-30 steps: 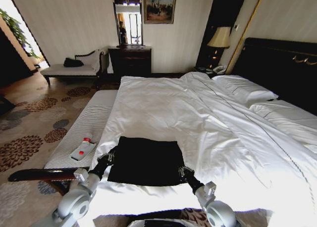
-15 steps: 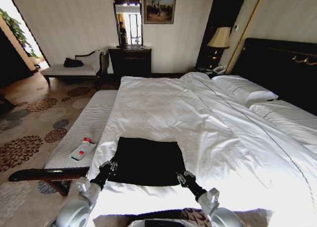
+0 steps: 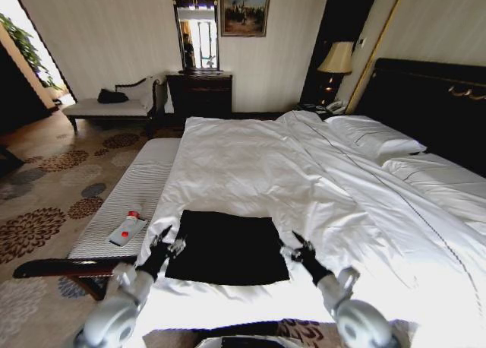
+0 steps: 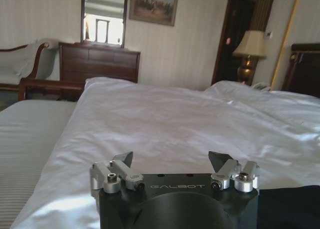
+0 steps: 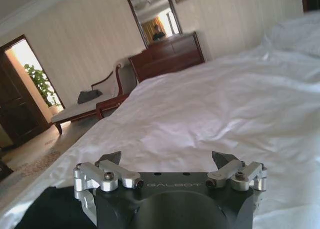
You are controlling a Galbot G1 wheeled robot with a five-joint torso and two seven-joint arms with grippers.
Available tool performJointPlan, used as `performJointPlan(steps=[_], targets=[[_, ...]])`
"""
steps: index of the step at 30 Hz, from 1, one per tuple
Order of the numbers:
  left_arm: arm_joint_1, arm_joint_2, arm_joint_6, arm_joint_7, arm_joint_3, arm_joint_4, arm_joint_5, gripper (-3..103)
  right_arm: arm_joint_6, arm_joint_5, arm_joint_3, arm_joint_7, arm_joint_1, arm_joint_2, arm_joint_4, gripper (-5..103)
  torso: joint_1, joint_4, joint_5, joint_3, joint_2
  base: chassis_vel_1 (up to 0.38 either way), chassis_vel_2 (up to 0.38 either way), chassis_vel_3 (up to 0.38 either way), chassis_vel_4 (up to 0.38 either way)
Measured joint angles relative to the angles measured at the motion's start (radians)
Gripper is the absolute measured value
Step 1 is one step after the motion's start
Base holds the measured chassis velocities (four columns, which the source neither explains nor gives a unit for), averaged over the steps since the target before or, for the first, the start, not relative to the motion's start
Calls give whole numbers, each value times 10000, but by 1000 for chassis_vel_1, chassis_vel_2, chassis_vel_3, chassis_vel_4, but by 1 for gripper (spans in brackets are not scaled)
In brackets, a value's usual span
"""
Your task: Fold the clothes on the bed.
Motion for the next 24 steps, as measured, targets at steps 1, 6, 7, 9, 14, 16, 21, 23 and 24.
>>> performJointPlan(steps=[1, 6, 7, 9, 14, 16, 21, 23, 24], targets=[[0, 0, 0, 0, 0, 0, 0, 89, 0, 0, 0, 0, 0, 0, 0, 98, 0, 0, 0, 0, 0, 0, 0, 0, 0], [-1675, 360, 898, -424, 764, 939, -1210, 100, -1381, 2615, -141, 543, 1703, -643, -952, 100, 0, 3, -2, 0, 0, 0, 0, 0, 0], [-1941, 427, 1036, -413, 851, 1093, -1430, 100, -1430, 2748, -296, 593, 1980, -697, -1234, 100, 0, 0, 1, 0, 0, 0, 0, 0, 0], [-2707, 557, 1301, -349, 1072, 1501, -2039, 100, -1499, 3017, -752, 706, 2763, -767, -1990, 100, 1, -2, 0, -1, 0, 0, 0, 0, 0], [-3863, 558, 1626, -286, 1346, 2377, -2860, 100, -1626, 3337, -1669, 931, 4192, -699, -3026, 100, 2, 2, 1, 0, -1, 0, 0, 0, 0], [-4011, 514, 1689, -304, 1378, 2552, -2884, 100, -1647, 3362, -1829, 960, 4406, -655, -3172, 100, 1, 2, 0, 0, -1, 0, 0, 0, 0], [-4569, 184, 1995, -409, 1513, 3356, -3178, 100, -1719, 3348, -2409, 994, 5025, -497, -3740, 100, 1, 4, -4, -1, -1, 0, 0, 0, 0], [-4829, -18, 2151, -418, 1709, 3793, -3491, 100, -1725, 3289, -2558, 1007, 5137, -426, -3945, 100, 1, 0, -1, -1, -1, 0, 0, 0, 0], [-4829, -18, 2151, -418, 1709, 3793, -3491, 100, -1725, 3289, -2558, 1007, 5137, -426, -3945, 100, 1, 0, -1, -1, -1, 0, 0, 0, 0]])
